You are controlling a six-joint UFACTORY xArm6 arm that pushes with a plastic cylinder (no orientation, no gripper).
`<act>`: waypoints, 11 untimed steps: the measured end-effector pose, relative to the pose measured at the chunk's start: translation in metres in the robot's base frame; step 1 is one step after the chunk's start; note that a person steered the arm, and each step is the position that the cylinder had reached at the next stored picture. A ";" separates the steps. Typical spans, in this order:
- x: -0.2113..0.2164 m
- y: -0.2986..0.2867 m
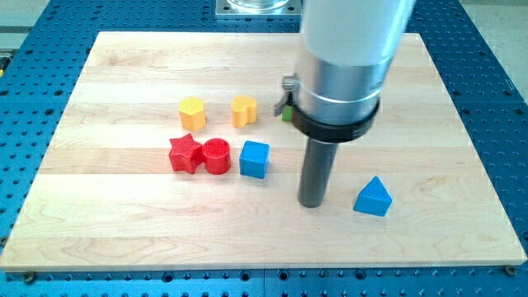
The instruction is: Move the red star blue cube towards the blue triangle
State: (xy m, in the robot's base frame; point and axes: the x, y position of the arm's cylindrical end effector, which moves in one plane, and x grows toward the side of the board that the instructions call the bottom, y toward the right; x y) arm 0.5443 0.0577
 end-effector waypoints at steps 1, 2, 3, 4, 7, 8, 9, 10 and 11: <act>0.001 0.066; 0.014 0.119; 0.000 0.118; -0.009 0.039; -0.069 -0.281; -0.062 -0.237; -0.047 -0.135; -0.047 -0.245; -0.068 -0.283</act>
State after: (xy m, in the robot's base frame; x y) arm 0.4760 -0.2248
